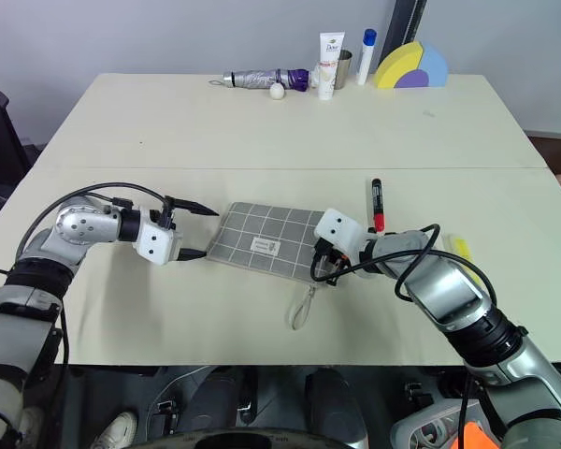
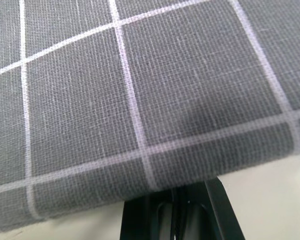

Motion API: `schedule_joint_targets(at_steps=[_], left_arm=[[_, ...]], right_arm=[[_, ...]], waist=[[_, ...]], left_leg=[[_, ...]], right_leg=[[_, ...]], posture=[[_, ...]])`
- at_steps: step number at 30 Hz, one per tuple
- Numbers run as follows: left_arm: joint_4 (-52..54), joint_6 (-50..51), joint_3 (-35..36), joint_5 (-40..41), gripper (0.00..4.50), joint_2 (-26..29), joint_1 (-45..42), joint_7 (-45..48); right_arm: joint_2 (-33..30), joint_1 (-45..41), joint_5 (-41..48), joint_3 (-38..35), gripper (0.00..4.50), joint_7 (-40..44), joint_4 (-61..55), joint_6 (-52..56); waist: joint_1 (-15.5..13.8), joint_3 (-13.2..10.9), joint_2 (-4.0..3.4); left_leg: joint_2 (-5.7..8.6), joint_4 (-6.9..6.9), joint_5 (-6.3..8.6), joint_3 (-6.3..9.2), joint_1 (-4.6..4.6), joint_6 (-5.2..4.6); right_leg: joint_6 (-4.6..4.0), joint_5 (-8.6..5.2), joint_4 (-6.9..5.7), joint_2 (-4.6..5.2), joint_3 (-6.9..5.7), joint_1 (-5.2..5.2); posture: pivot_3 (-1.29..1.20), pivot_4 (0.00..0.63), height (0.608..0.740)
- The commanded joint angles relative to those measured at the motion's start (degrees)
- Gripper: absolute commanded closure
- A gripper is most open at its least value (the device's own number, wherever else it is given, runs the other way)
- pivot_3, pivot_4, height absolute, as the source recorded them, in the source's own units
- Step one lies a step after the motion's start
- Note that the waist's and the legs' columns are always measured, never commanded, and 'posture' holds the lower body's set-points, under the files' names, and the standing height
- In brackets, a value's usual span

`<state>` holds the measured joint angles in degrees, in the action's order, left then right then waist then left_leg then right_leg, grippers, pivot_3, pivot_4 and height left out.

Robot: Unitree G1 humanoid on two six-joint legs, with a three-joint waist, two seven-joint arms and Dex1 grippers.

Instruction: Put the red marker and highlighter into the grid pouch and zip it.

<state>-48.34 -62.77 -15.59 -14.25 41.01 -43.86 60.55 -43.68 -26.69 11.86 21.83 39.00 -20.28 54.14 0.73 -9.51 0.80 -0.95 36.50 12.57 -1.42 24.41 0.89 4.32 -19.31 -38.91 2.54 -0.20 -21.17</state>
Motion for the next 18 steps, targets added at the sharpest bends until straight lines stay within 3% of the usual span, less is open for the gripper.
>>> schedule_joint_targets(at_steps=[1,5,9,18], left_arm=[[-3.3,-3.3,-2.4,-2.7,0.0,-0.6,-1.8,-2.9],[-5.5,-5.5,-3.4,-1.2,0.0,-2.1,-2.0,-4.1],[-5.3,-2.8,-2.0,5.5,0.0,-4.5,-1.6,-2.2],[-5.4,1.6,0.0,10.9,0.0,-2.5,-1.4,2.8]], right_arm=[[1.0,-0.6,-0.9,0.0,4.47,0.4,0.8,-0.3],[1.7,-0.7,-1.4,0.2,4.47,0.6,0.7,-0.2],[2.4,-0.6,-2.1,0.1,4.47,0.9,0.6,-0.1],[2.7,0.0,-2.7,-0.3,4.47,1.3,0.1,-0.1]], waist=[[0.0,0.0,0.0],[0.0,0.0,-0.01],[0.0,0.0,-0.01],[0.0,0.0,0.0]], left_leg=[[0.0,0.05,0.0,0.0,0.0,0.0],[-0.01,0.21,0.0,0.01,0.0,0.0],[-0.01,0.26,0.01,0.01,0.03,-0.01],[-0.02,0.29,0.01,0.01,0.07,-0.02]], right_leg=[[0.0,0.0,-0.06,0.0,0.0,0.0],[0.0,0.0,-0.17,0.0,0.0,0.01],[0.01,-0.01,-0.19,0.0,0.0,0.01],[0.01,-0.01,-0.22,-0.02,0.0,-0.05]], posture=[[0.0,0.15,0.74],[0.0,0.15,0.74],[0.0,0.15,0.74],[0.0,0.15,0.74]])
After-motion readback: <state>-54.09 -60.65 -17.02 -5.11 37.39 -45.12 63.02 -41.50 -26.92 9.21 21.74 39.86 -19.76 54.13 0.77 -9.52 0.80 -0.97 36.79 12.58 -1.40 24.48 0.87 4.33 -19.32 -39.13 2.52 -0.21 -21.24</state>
